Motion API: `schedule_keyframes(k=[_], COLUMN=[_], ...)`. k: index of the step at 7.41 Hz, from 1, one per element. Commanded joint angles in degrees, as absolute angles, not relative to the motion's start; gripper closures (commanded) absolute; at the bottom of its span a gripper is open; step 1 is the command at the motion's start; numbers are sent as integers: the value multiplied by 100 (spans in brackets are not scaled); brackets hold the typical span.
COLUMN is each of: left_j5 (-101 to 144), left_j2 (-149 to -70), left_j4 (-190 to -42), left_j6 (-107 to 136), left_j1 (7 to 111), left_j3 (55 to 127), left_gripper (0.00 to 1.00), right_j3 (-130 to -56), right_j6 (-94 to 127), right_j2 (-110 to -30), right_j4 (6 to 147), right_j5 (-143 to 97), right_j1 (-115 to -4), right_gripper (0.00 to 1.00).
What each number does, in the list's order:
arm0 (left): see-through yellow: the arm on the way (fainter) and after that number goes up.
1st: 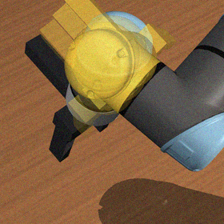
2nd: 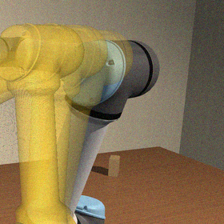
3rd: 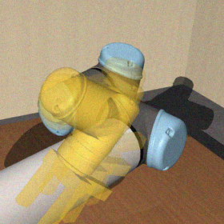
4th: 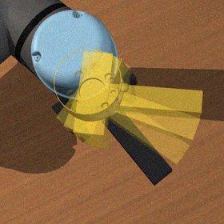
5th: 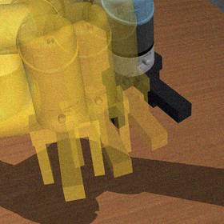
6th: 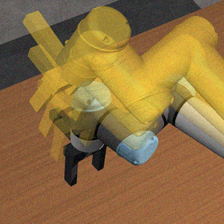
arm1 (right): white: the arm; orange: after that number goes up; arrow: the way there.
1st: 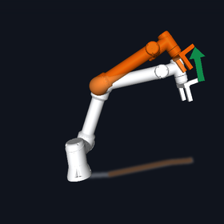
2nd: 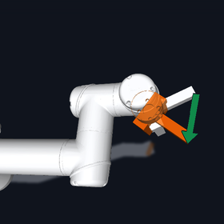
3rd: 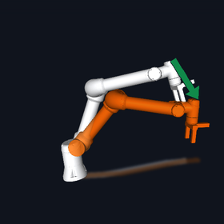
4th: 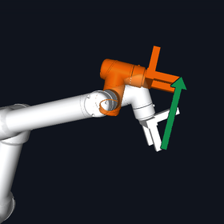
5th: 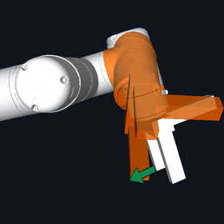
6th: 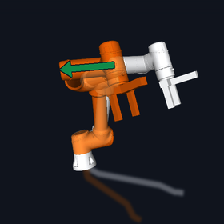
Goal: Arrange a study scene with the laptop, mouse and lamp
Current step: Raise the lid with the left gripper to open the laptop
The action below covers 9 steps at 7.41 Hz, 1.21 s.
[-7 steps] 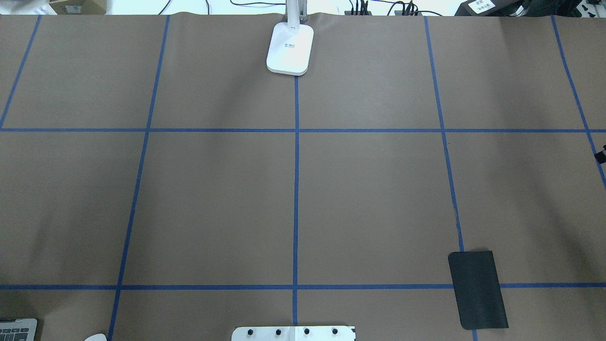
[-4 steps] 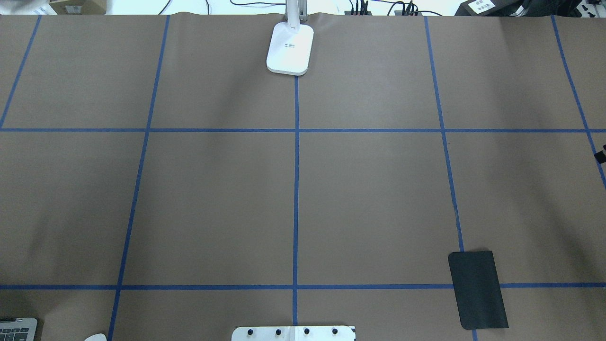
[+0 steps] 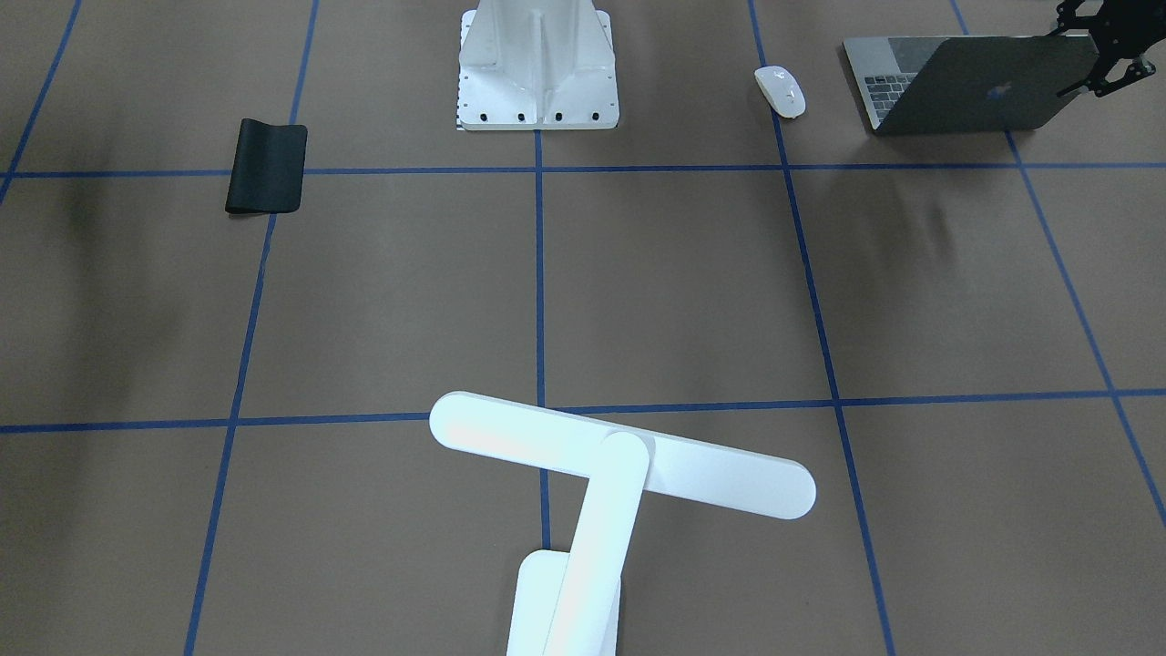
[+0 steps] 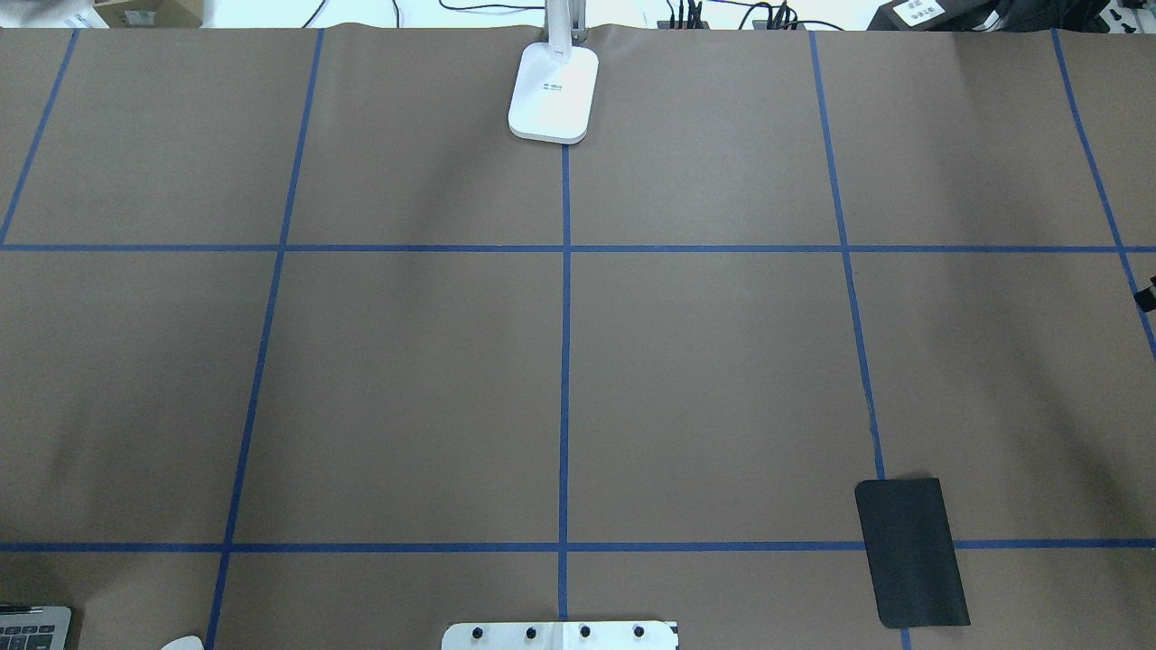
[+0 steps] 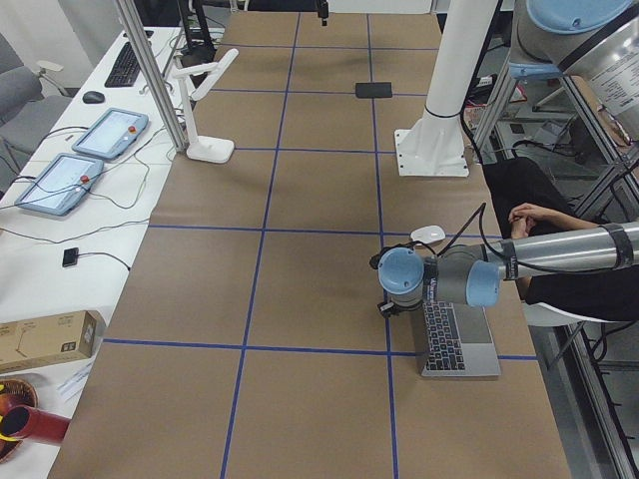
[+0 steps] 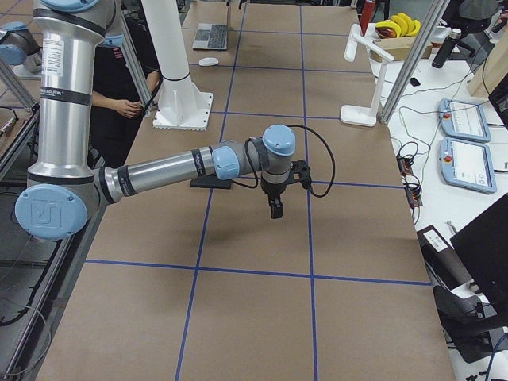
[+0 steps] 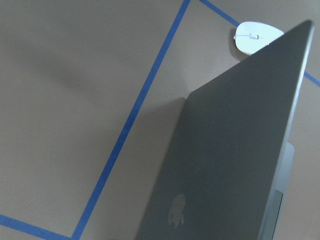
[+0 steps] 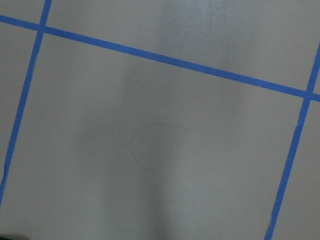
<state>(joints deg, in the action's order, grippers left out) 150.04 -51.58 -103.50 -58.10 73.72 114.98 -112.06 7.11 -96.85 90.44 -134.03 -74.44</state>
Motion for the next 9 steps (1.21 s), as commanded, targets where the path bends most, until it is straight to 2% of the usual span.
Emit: schedule_keyframes(k=[1,3,5,9], left_j5=[14862,14871,14871,14862], left_j2=[-5142,-5133,-5142,-5133], left_j4=[-10327,-10310,-10222,-10230], left_j6=[-6063,-6056,-6056,-6073], left_j1=[7391,7453,7506,7655], left_j3=[11479,11322,11232,11276], left_gripper=[20,28,43,48], right_j3=[-11197,-11197,-11215,-11215], right_j6=[703,712,712,712], right_j2=[-9686,-9686,-9686,-9686], right_j4=[9044,9044,9044,9044], right_j5=[-13403,-13403,-13403,-13403], right_j1=[-7444,-7444,-7444,-7444], right_gripper=[0,0,0,0])
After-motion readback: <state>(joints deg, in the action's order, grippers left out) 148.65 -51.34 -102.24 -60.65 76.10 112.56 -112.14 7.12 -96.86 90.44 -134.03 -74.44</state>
